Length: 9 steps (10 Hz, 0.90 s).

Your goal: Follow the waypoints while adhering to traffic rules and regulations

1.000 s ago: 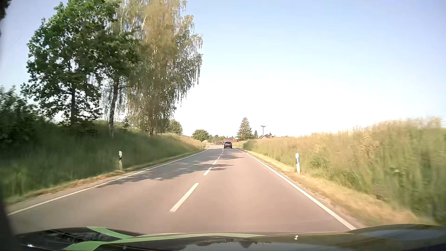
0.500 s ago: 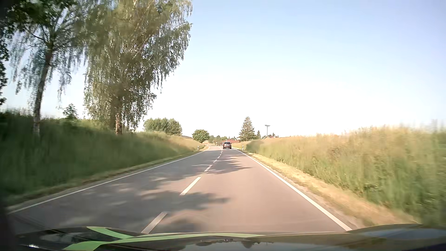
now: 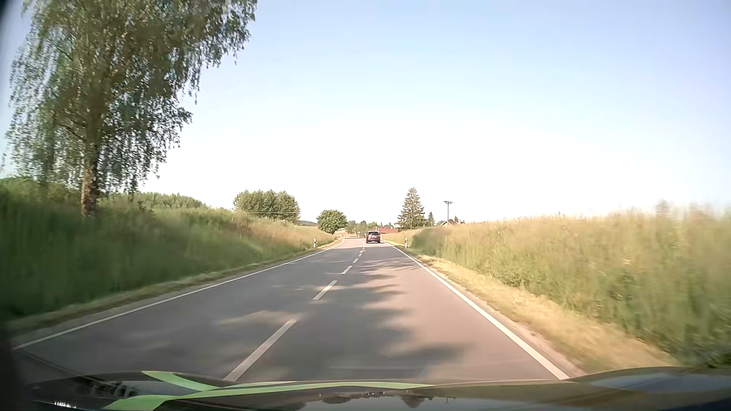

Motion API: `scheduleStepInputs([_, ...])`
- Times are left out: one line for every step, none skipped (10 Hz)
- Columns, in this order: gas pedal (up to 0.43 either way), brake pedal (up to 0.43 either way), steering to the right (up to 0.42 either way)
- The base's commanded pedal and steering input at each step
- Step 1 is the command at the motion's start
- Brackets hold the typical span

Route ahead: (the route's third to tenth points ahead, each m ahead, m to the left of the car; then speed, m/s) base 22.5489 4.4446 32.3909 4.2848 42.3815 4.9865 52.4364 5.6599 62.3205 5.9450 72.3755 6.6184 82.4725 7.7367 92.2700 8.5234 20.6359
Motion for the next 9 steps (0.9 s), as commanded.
scheduleStepInputs([0.000,0.000,-0.008])
scheduleStepInputs([0.000,0.000,-0.008])
scheduleStepInputs([0.000,0.000,-0.008])
scheduleStepInputs([0.000,0.000,-0.008])
scheduleStepInputs([0.000,0.000,-0.008])
scheduleStepInputs([0.000,0.000,-0.008])
scheduleStepInputs([0.000,0.000,-0.008])
scheduleStepInputs([0.000,0.000,-0.008])
scheduleStepInputs([0.000,0.000,-0.008])
